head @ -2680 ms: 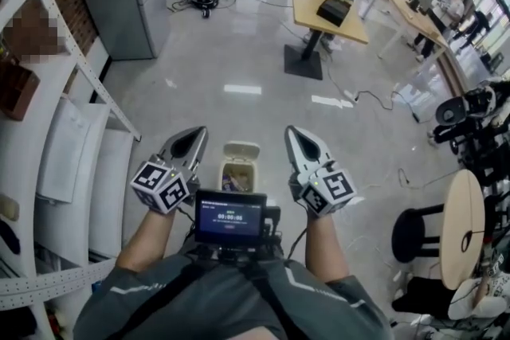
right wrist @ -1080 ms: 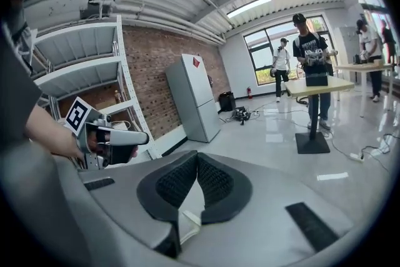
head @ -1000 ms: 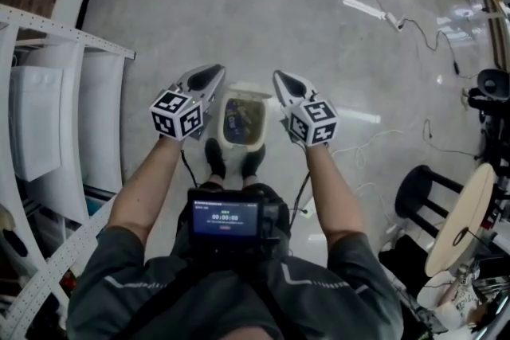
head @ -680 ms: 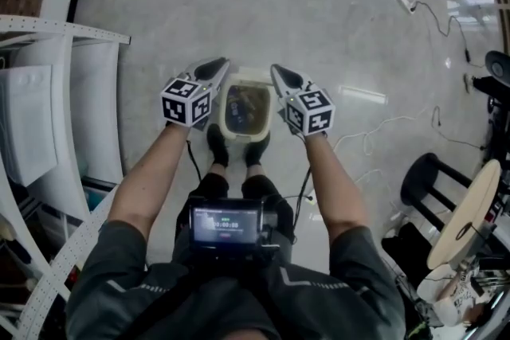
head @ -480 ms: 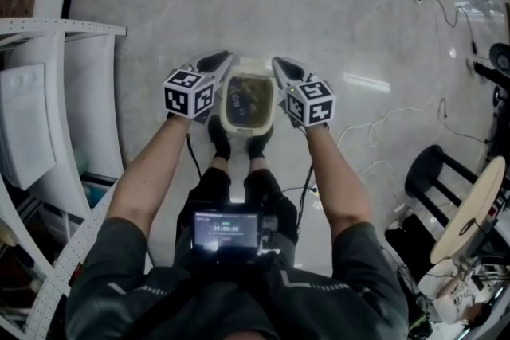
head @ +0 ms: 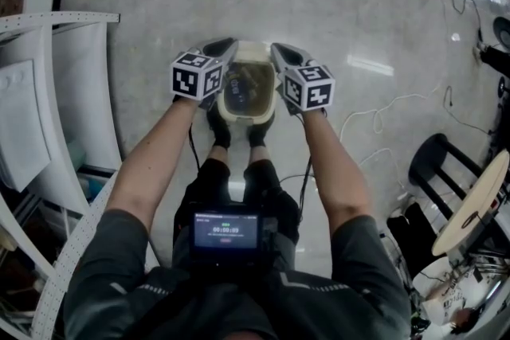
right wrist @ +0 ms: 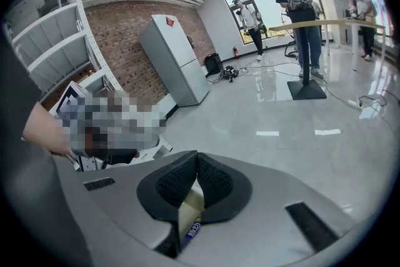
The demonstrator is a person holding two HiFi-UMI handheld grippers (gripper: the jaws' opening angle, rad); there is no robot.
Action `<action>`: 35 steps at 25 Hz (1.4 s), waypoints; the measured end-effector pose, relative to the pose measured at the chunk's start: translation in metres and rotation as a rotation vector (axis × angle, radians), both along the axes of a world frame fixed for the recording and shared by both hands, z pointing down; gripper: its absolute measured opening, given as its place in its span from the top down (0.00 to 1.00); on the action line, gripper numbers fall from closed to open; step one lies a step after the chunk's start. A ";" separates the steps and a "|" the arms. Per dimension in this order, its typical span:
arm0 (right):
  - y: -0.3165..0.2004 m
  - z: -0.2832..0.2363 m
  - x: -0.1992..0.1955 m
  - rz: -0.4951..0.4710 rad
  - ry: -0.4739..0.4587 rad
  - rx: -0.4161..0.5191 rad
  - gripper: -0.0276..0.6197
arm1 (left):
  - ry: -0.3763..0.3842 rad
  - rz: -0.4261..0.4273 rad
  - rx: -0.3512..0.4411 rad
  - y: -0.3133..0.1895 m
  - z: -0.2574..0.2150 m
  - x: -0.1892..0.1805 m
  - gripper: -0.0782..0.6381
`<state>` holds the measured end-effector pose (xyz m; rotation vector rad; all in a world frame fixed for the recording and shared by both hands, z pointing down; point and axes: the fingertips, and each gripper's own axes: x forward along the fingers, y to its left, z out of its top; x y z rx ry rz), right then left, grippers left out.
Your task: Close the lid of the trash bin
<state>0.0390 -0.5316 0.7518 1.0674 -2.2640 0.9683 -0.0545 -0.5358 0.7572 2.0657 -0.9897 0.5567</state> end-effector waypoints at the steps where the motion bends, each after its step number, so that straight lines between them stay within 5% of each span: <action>1: 0.001 0.002 0.000 0.003 -0.003 -0.005 0.95 | -0.001 0.005 -0.004 0.001 0.002 0.001 0.82; 6: 0.006 0.008 -0.001 0.022 -0.038 -0.036 0.95 | -0.020 0.079 -0.012 0.009 0.008 0.010 0.82; 17: 0.061 0.016 -0.005 0.005 -0.012 -0.092 0.95 | 0.057 0.068 -0.074 0.067 0.012 0.010 0.82; 35: 0.197 0.104 0.000 -0.011 0.031 -0.288 0.95 | -0.021 0.076 -0.257 0.198 0.103 0.008 0.82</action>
